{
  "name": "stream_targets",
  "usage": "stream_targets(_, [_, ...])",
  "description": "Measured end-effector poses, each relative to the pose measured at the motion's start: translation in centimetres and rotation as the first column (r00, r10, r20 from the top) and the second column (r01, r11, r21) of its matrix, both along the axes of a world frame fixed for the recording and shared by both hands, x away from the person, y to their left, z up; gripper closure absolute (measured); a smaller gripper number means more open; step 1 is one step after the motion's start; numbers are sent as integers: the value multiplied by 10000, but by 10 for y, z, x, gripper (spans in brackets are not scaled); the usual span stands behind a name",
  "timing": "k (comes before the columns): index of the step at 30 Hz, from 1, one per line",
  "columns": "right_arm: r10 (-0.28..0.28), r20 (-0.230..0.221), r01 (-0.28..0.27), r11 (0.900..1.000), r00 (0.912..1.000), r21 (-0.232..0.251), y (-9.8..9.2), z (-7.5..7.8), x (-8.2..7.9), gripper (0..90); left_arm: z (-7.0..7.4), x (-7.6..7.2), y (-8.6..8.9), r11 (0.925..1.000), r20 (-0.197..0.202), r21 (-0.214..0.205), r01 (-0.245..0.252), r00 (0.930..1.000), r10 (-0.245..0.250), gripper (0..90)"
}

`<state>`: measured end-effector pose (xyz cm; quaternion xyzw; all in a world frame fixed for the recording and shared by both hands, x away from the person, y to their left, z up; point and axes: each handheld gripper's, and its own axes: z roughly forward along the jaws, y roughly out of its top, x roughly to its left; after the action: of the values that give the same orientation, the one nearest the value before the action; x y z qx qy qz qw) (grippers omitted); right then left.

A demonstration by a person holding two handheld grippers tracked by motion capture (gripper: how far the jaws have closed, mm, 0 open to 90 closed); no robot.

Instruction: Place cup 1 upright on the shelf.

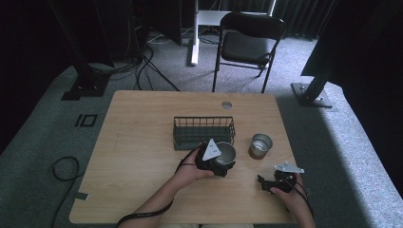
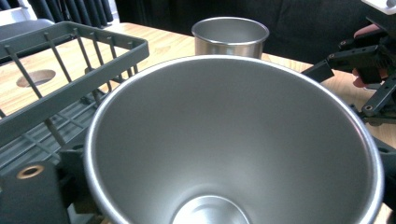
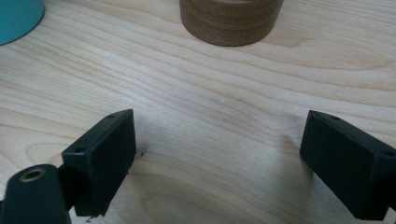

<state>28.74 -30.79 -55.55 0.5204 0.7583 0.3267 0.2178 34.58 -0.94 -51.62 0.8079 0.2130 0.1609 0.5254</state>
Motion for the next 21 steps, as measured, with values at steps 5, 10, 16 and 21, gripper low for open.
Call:
stream_targets(5, [-1,-3,1,10000,10000,3,0,0,0,103,0,-1,0,10000,88,1,65,9999,-65,132])
stream_targets(10, [-3,0,3,10000,10000,3,0,0,0,103,5,-2,1,9997,-2,-169,194,9998,-194,133])
stream_targets(16, [-5,0,5,10000,10000,4,0,0,0,103,13,-4,2,9990,69,-261,351,9994,-349,133])
stream_targets(21, [-2,2,2,10000,10000,-5,0,0,0,103,25,-6,4,9978,199,-482,460,9988,-450,134])
